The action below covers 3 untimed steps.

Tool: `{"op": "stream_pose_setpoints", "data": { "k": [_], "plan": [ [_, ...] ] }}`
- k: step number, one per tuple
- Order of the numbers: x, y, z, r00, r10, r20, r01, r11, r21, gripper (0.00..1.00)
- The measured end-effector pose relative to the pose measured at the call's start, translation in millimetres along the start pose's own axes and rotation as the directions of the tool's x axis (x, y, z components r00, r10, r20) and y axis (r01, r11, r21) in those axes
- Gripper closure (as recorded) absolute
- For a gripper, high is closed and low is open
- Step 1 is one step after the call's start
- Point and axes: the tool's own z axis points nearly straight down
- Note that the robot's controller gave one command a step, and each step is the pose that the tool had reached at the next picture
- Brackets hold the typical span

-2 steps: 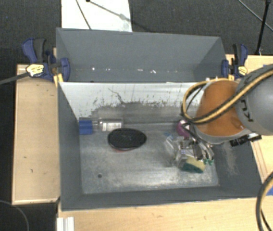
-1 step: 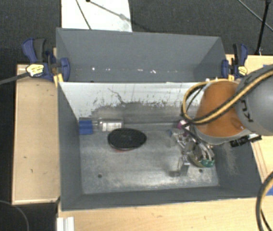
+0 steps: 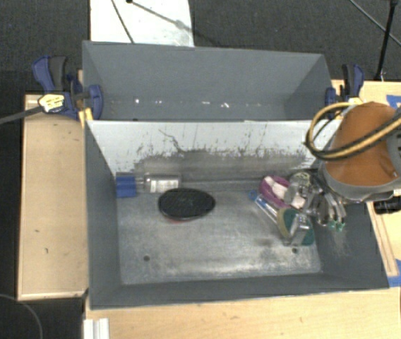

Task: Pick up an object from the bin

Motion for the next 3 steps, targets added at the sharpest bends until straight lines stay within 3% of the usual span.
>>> {"op": "stream_pose_setpoints", "data": {
  "k": [1,2,3],
  "plan": [
    [-28.0,-36,39,1.0,0.027,-0.005,-0.027,1.0,-0.003,0.0],
    [-30.9,-35,33,1.0,0.022,0.006,-0.022,1.0,-0.002,1.0],
    [-6.8,-46,-131,1.0,0.017,0.004,-0.017,1.0,-0.001,1.0]
  ]
}}
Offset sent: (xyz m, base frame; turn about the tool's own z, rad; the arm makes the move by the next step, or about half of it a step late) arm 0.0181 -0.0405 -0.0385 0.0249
